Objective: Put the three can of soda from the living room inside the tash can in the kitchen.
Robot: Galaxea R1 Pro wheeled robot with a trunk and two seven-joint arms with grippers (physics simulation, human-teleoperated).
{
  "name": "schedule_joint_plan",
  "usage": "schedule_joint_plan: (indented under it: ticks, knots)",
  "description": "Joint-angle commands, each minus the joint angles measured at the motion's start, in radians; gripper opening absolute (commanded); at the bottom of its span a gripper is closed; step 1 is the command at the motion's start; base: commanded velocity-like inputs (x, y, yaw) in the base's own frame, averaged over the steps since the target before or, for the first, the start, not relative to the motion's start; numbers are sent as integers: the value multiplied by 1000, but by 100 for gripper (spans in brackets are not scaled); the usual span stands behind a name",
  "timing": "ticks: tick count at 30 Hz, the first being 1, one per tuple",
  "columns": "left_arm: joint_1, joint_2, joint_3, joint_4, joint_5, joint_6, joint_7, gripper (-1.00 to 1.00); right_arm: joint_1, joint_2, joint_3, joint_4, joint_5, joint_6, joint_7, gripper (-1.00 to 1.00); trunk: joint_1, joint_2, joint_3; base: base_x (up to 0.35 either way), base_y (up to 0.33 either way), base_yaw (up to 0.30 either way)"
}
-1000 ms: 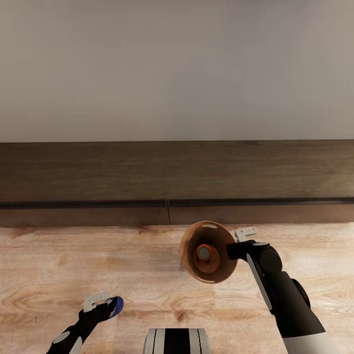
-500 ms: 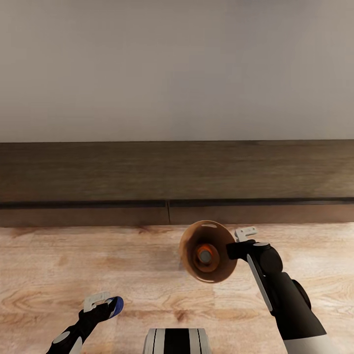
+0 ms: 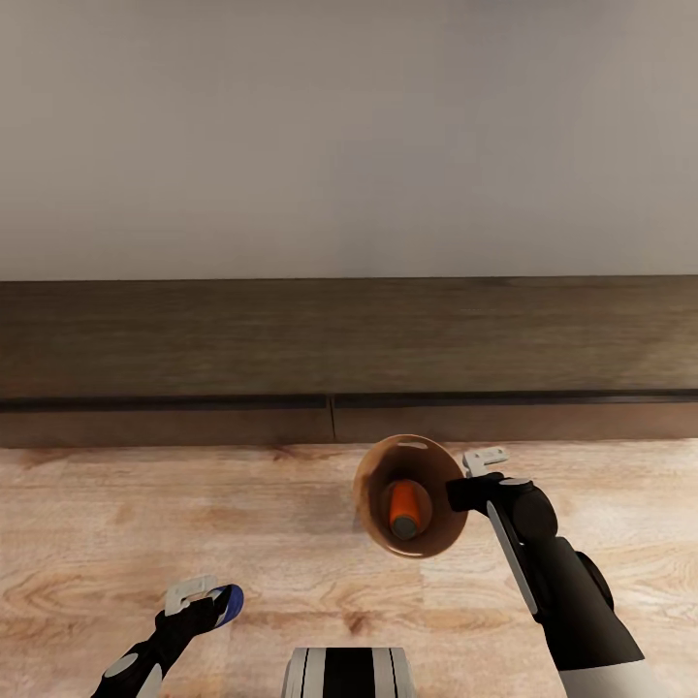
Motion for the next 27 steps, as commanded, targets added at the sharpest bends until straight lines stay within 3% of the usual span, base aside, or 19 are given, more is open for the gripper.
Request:
schedule_joint_plan:
  ticks: [1, 27]
  knots:
    - [0, 0, 0, 0, 0, 0, 0, 100, 0, 0, 0, 0, -15, 0, 5, -100, 0, 0, 0, 0, 0, 0]
    - [0, 0, 0, 0, 0, 0, 0, 100, 0, 0, 0, 0, -15, 0, 5, -100, 8, -14, -6, 0, 0, 0]
